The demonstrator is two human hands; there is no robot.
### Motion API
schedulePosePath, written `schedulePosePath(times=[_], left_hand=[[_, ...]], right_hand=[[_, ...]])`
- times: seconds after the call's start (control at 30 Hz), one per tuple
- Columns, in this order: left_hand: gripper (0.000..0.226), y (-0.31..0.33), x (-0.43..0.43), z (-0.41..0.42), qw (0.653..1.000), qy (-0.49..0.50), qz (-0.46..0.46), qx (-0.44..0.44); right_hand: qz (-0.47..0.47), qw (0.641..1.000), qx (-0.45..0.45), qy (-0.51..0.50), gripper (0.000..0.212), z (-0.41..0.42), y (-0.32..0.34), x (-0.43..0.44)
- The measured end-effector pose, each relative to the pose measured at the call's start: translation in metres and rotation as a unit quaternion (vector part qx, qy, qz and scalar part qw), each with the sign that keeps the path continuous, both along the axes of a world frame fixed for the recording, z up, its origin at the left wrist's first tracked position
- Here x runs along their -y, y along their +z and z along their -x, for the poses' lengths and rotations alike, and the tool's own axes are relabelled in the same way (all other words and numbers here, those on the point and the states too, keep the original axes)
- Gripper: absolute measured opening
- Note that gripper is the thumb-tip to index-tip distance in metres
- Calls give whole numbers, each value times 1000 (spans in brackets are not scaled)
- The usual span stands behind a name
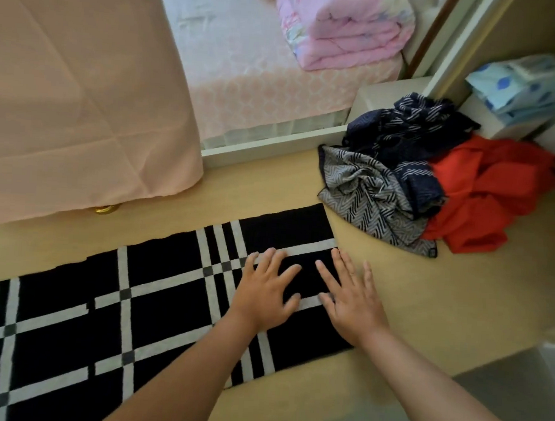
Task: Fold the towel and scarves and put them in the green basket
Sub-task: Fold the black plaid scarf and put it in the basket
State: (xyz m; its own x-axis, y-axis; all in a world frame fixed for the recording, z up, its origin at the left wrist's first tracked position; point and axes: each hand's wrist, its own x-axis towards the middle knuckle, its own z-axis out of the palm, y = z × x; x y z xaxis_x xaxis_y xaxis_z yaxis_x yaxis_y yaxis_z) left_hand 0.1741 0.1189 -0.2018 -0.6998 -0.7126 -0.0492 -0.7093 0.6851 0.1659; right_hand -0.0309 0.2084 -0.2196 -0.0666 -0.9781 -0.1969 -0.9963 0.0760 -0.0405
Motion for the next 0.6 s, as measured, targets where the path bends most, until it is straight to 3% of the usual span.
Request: schedulePosePath(times=[0.13,0.27,0.33,0.43,0.6], left_hand=[[35,21,34,52,999,-17,40,-7],[53,33,71,101,990,-110,41,79],[59,36,83,118,974,-166,53,143],[52,39,90,129,958,-190,73,201],[29,50,90,125,960,-167,112,192]], right_hand=[[-9,1000,-16,-8,64,35,4,-4],[47,997,-23,-52,57,47,6,-16],[83,993,-10,-80,42,44,12,-20],[109,986,31,-123,21,37,21,-19],[82,967,160,-179,11,27,32,-13]])
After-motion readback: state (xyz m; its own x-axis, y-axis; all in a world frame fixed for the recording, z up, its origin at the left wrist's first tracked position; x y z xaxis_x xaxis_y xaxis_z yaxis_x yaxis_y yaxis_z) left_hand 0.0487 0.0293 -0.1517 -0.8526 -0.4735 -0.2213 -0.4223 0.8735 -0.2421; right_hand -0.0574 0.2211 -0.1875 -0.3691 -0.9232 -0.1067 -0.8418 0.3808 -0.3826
